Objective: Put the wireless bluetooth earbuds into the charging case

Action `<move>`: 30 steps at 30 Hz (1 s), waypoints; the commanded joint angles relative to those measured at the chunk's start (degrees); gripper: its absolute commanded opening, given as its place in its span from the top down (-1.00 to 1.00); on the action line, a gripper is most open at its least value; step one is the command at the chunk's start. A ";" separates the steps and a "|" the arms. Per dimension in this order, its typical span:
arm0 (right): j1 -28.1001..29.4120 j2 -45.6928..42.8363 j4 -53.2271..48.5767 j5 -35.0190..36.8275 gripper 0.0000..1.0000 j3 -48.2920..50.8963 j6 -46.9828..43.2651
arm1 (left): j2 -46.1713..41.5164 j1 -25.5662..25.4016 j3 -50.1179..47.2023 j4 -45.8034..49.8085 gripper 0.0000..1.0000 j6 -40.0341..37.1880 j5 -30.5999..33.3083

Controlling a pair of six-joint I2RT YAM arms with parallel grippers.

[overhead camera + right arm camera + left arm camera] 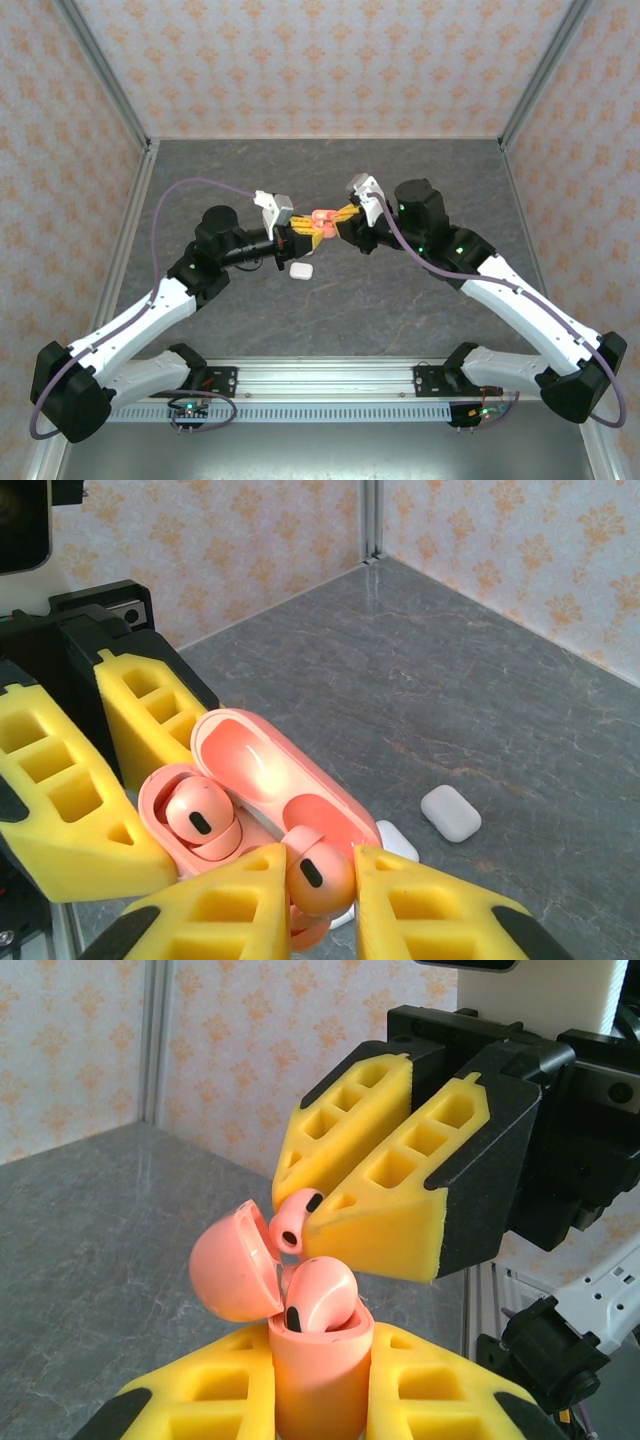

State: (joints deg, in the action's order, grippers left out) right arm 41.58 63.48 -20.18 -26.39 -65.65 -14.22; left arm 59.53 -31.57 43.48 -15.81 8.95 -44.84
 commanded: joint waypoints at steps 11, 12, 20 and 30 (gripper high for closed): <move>0.00 -1.77 -0.04 -7.50 0.52 1.00 -0.46 | -1.52 -0.17 1.53 -5.54 1.00 1.38 -0.27; -0.01 -1.83 -0.05 -7.73 0.51 0.97 -0.38 | -1.52 -0.16 1.56 -5.56 1.00 1.42 -0.25; -0.95 -2.40 0.85 -8.60 0.37 0.27 0.48 | -1.46 -0.17 1.77 -5.65 1.00 1.44 -0.31; -5.66 -5.18 4.50 -10.53 -0.08 -1.01 6.81 | -1.70 -0.22 1.86 -5.63 1.00 1.37 -0.34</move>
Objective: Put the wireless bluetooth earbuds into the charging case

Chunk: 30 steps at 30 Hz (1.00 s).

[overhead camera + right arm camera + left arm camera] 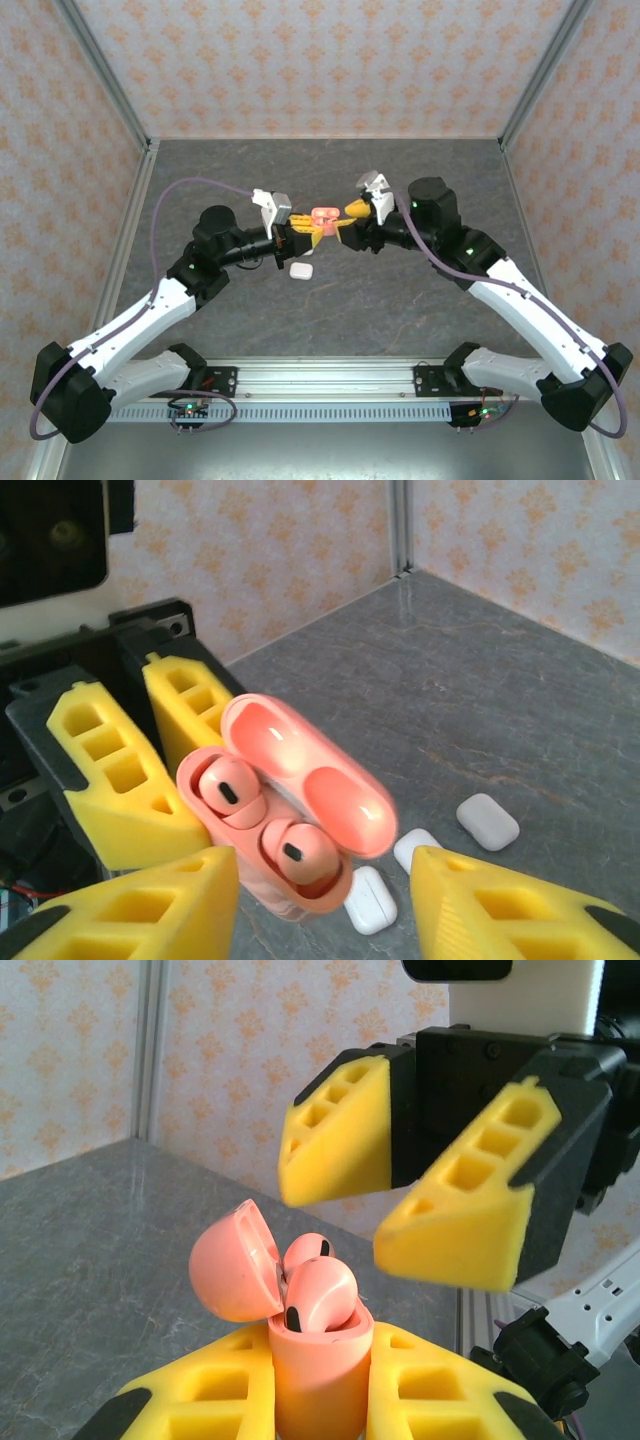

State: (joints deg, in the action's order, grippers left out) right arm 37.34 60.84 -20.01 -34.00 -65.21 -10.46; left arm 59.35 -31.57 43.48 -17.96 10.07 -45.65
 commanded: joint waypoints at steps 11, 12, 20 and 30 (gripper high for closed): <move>-7.17 -2.13 19.52 -18.25 -0.74 7.39 19.25 | -2.14 -0.16 1.24 -4.28 1.00 0.61 -0.11; -7.20 -1.15 21.22 -19.35 -0.76 7.68 20.79 | -2.07 -0.22 1.18 -4.34 1.00 0.63 -0.25; -6.54 3.95 29.68 -27.28 -0.72 7.29 27.07 | -1.87 -0.50 0.96 -4.72 1.00 1.12 -0.15; -6.05 3.19 25.71 -29.67 -0.36 4.44 23.38 | -1.53 -0.56 1.24 -3.80 1.00 0.53 0.56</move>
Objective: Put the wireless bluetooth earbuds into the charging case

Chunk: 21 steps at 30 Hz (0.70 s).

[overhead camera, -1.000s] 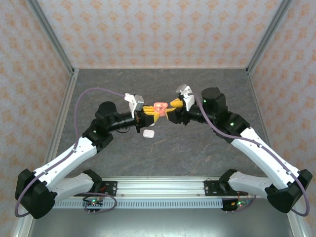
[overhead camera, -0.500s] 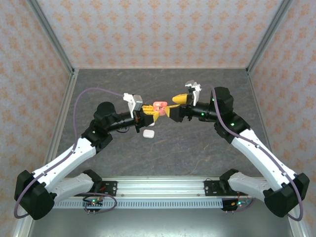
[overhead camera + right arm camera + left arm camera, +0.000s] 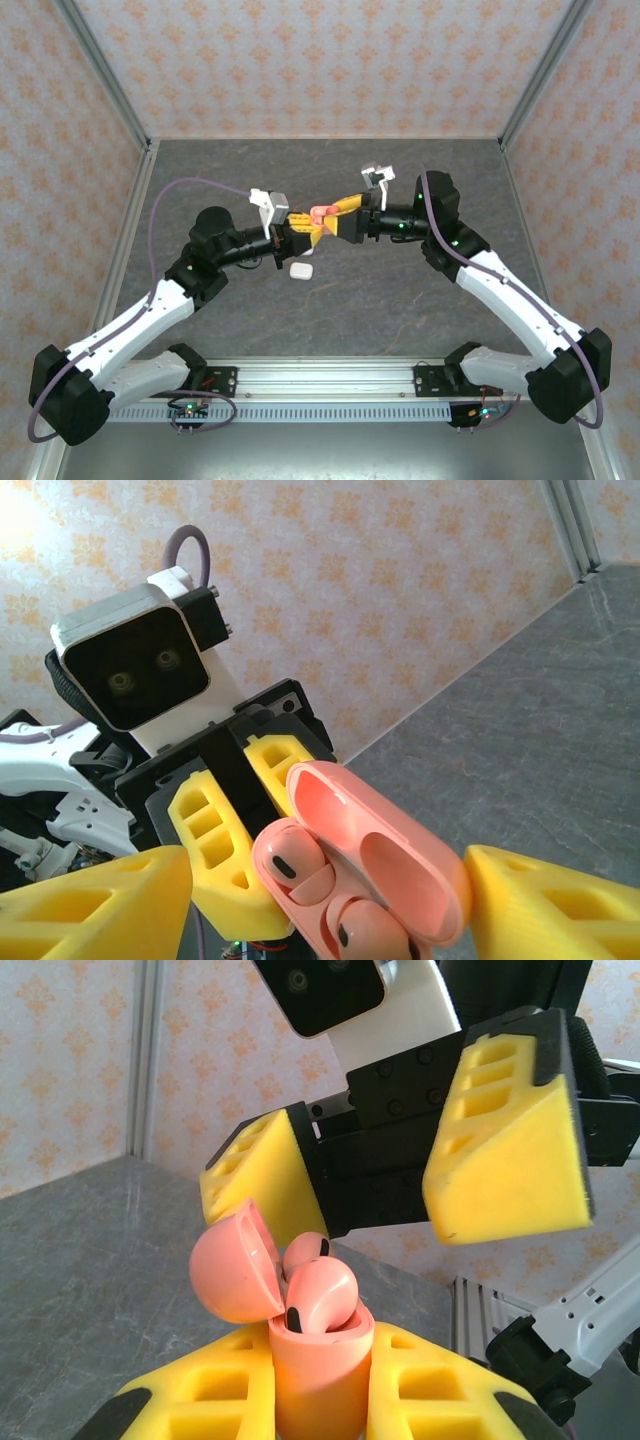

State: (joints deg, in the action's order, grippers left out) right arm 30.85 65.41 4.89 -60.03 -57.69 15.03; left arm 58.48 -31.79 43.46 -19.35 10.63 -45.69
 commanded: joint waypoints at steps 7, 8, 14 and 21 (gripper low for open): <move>0.46 -4.77 -1.55 -3.26 -0.26 -2.98 -5.15 | -1.00 -0.43 1.54 -1.17 1.00 -0.66 1.12; 0.48 -5.22 -2.13 -3.05 -0.25 -2.74 -5.50 | -1.08 -0.35 1.46 -1.13 1.00 -0.70 1.34; 0.46 -7.75 -6.90 -0.38 -0.25 -1.81 -7.49 | -1.26 -0.38 1.59 -0.71 1.00 -0.70 1.66; 0.31 -11.93 -15.66 19.41 -0.45 -2.99 -11.60 | -1.69 -0.38 2.62 6.23 1.00 -1.15 3.25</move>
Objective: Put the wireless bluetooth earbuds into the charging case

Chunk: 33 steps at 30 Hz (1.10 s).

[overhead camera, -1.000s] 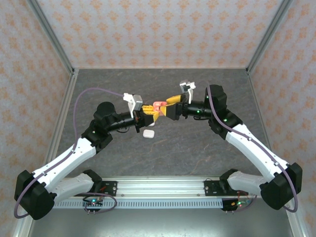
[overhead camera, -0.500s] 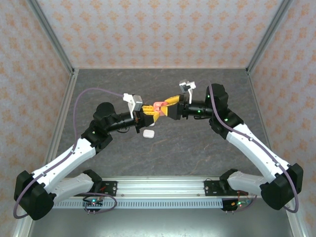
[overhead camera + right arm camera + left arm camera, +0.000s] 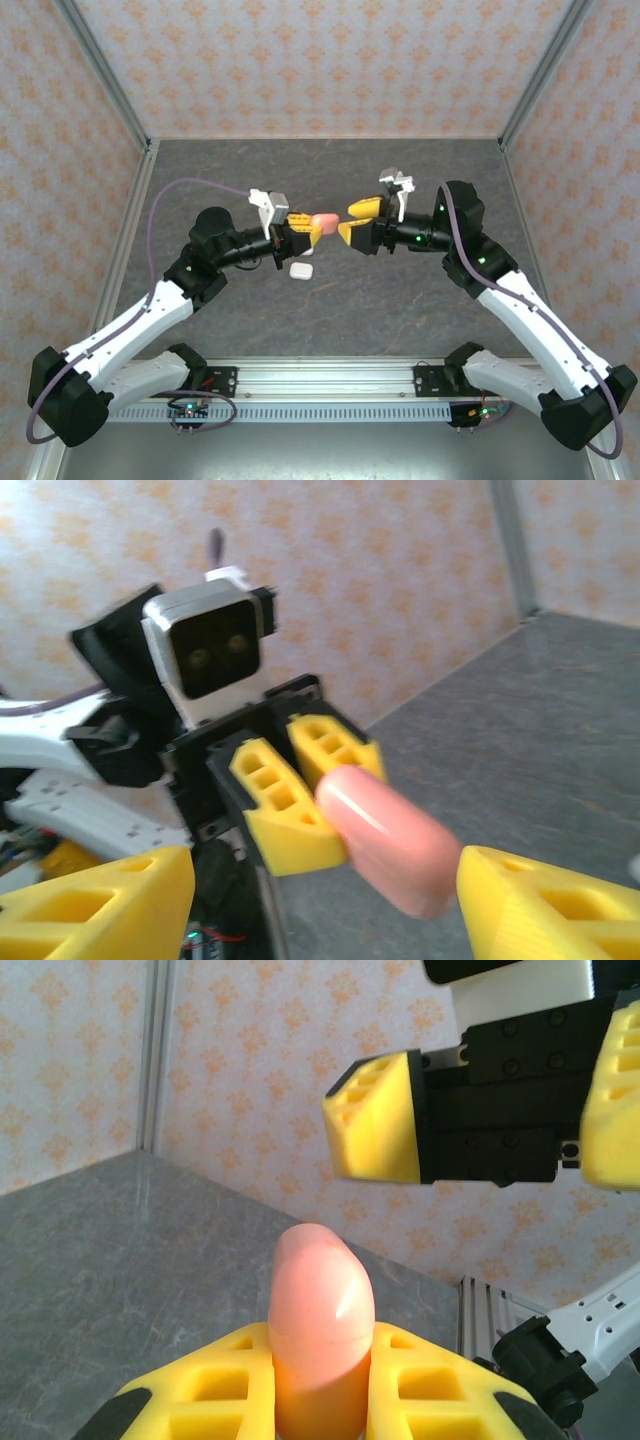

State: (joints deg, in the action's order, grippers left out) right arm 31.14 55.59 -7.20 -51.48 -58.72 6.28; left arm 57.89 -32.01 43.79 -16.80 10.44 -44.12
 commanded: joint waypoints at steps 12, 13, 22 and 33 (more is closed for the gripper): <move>-1.67 -6.59 14.33 32.50 -0.98 12.91 8.10 | -1.20 -0.16 -8.53 13.98 1.00 13.19 7.45; -1.69 -6.10 14.66 32.55 -0.98 13.09 8.51 | -1.11 -0.18 -9.45 14.38 1.00 14.27 7.42; -1.69 -1.68 13.07 33.24 -0.98 11.17 8.64 | 0.35 -0.17 -15.47 20.99 1.00 19.59 9.23; -1.67 -1.53 12.79 32.18 -0.98 11.79 7.65 | 4.02 -0.16 -23.63 10.34 1.00 25.75 11.35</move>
State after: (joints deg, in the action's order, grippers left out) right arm 29.56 54.28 3.14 -19.46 -45.65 14.37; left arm 60.95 -32.01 20.95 0.03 33.47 -33.93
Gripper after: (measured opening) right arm 0.992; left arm 0.180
